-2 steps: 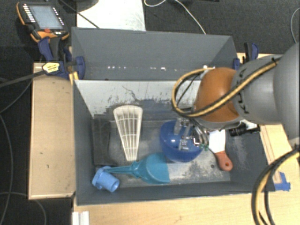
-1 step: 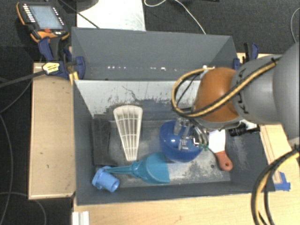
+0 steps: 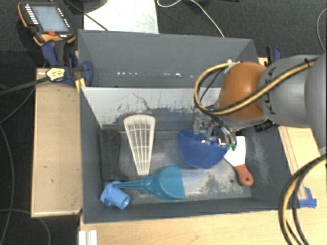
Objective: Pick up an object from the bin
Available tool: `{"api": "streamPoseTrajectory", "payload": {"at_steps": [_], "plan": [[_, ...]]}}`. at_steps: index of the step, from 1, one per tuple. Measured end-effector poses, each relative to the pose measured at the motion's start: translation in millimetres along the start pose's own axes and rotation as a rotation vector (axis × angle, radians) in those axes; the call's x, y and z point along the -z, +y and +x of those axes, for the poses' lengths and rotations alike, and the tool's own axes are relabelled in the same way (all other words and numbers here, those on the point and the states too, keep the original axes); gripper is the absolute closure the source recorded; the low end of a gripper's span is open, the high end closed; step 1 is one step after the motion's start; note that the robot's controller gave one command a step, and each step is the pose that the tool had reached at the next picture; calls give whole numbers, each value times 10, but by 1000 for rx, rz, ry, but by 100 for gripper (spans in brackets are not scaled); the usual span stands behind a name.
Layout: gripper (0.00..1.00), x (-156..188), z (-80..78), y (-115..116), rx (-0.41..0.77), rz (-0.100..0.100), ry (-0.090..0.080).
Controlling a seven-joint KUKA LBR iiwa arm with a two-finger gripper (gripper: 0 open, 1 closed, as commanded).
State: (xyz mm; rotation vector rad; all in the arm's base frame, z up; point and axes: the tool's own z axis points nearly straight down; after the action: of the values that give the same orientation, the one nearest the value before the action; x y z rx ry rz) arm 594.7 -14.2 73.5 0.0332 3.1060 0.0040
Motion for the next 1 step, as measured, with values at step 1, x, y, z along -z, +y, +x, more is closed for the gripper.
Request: {"api": "streamPoseTrajectory", "payload": {"at_steps": [1], "plan": [[0,-6,209,76,-198,1,8]]}}
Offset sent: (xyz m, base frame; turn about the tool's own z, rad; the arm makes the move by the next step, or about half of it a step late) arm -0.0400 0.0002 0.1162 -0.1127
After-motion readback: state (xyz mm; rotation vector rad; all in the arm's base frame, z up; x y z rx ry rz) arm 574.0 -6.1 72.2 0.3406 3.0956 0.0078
